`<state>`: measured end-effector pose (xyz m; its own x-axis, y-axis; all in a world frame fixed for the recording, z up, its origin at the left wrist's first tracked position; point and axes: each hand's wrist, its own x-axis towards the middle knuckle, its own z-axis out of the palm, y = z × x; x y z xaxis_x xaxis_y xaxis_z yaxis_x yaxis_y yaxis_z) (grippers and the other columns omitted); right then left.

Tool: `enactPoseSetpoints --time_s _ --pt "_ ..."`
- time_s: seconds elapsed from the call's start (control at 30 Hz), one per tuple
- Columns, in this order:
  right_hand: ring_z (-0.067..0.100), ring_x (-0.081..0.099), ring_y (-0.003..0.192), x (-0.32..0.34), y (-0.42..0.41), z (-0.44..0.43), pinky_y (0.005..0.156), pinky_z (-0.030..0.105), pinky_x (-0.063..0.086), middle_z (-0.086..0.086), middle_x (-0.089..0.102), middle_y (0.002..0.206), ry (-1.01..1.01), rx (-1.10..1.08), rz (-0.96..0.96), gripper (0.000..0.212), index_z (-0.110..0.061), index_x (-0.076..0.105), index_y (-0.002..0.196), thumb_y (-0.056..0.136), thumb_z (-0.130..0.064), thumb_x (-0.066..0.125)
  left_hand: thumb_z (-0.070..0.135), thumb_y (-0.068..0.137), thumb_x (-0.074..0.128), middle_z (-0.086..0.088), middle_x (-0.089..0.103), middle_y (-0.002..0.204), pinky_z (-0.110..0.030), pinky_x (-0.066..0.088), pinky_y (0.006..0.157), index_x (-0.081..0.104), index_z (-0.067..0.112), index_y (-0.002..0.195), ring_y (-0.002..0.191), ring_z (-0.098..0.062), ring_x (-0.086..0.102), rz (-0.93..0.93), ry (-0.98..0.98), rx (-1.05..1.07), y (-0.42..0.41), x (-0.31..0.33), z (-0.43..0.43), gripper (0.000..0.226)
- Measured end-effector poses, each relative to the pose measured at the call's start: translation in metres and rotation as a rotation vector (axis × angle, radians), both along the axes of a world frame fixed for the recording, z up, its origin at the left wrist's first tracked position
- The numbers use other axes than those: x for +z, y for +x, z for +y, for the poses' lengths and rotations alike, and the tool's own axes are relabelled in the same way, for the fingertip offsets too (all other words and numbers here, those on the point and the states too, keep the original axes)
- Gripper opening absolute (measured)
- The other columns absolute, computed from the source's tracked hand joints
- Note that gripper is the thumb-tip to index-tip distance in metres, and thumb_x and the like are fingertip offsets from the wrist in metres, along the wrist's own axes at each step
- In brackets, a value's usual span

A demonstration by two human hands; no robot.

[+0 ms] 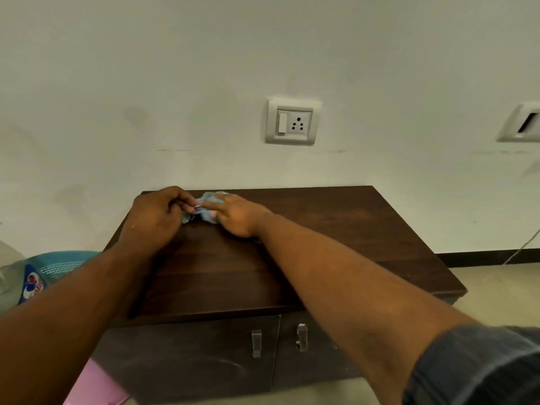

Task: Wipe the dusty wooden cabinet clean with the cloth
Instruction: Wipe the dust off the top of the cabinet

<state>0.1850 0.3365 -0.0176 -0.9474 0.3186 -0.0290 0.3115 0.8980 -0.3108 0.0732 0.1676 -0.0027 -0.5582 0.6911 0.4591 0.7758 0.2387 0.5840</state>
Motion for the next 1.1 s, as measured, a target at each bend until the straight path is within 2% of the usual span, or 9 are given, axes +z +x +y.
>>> enactPoseSetpoints --time_s 0.13,0.27,0.37,0.5,0.57,0.67,0.83,1.0,1.1 --pt "0.026 0.019 0.15 -0.002 0.09 0.085 0.122 0.038 0.013 0.009 0.023 0.162 0.009 -0.34 0.019 0.053 -0.032 0.03 0.153 0.103 -0.05 0.029 -0.005 0.092 0.045 0.01 0.073 0.087 -0.01 0.042 0.071 0.073 0.022 0.095 0.085 -0.002 0.066 0.009 -0.006 -0.014 0.007 0.005 -0.005 0.039" --pt "0.028 0.018 0.15 -0.009 0.192 0.138 0.122 0.04 0.013 0.009 0.02 0.163 0.077 -0.641 0.026 0.053 -0.034 0.027 0.154 0.104 -0.051 0.023 -0.007 0.092 0.045 0.005 0.074 0.088 -0.012 0.042 0.074 0.073 0.018 0.096 0.085 -0.003 0.065 0.015 0.007 -0.028 0.008 0.01 -0.014 0.038" --pt "0.027 0.016 0.15 -0.015 0.222 0.137 0.122 0.039 0.012 0.01 0.018 0.163 0.08 -0.705 0.057 0.052 -0.031 0.026 0.155 0.105 -0.046 0.024 -0.008 0.09 0.044 0.005 0.074 0.087 -0.013 0.043 0.078 0.073 0.018 0.094 0.086 -0.003 0.066 0.012 0.02 -0.032 0.002 0.017 -0.017 0.039" --pt "0.028 0.013 0.151 -0.013 0.215 0.117 0.123 0.039 0.01 0.013 0.02 0.162 0.067 -0.73 0.068 0.054 -0.028 0.03 0.154 0.104 -0.048 0.03 -0.006 0.088 0.044 0.007 0.075 0.085 -0.01 0.043 0.081 0.073 0.02 0.092 0.089 -0.005 0.067 0.017 0.039 -0.013 -0.007 0.021 -0.026 0.039" --pt "0.027 0.011 0.151 -0.01 0.199 0.099 0.122 0.04 0.008 0.011 0.019 0.163 0.023 -0.672 0.057 0.056 -0.029 0.031 0.153 0.102 -0.052 0.031 -0.005 0.088 0.044 0.007 0.075 0.084 -0.016 0.046 0.086 0.074 0.017 0.094 0.091 -0.008 0.068 0.004 0.055 -0.011 -0.009 0.024 -0.028 0.038" --pt "0.026 0.011 0.151 -0.009 0.154 0.058 0.121 0.039 0.008 0.009 0.02 0.163 0.015 -0.473 0.049 0.057 -0.03 0.032 0.153 0.102 -0.055 0.031 -0.005 0.088 0.043 0.005 0.075 0.085 -0.023 0.049 0.091 0.074 0.015 0.095 0.092 -0.008 0.069 -0.005 0.067 -0.013 -0.01 0.026 -0.034 0.037" --pt "0.024 0.011 0.151 -0.011 0.067 -0.029 0.121 0.038 0.008 0.006 0.02 0.163 0.046 -0.155 0.053 0.057 -0.032 0.029 0.154 0.102 -0.055 0.029 -0.004 0.088 0.042 0.005 0.075 0.085 -0.006 0.042 0.078 0.075 0.014 0.094 0.087 -0.004 0.066 -0.007 0.057 0.033 -0.019 0.028 -0.047 0.038" --pt "0.028 0.018 0.149 -0.009 0.009 -0.104 0.12 0.043 0.018 0.008 0.022 0.161 0.015 0.059 0.06 0.057 -0.034 0.029 0.153 0.101 -0.057 0.031 -0.002 0.088 0.043 0.005 0.075 0.082 -0.012 0.045 0.073 0.074 0.016 0.093 0.082 -0.004 0.067 -0.019 0.05 0.094 -0.031 0.026 -0.056 0.036" --pt "0.028 0.02 0.148 -0.009 -0.002 -0.137 0.12 0.045 0.022 0.008 0.023 0.16 -0.016 0.158 0.08 0.054 -0.034 0.032 0.152 0.101 -0.054 0.034 0.0 0.088 0.045 0.009 0.074 0.079 -0.009 0.042 0.066 0.074 0.019 0.091 0.076 0.0 0.065 -0.021 0.048 0.096 -0.031 0.026 -0.058 0.036"
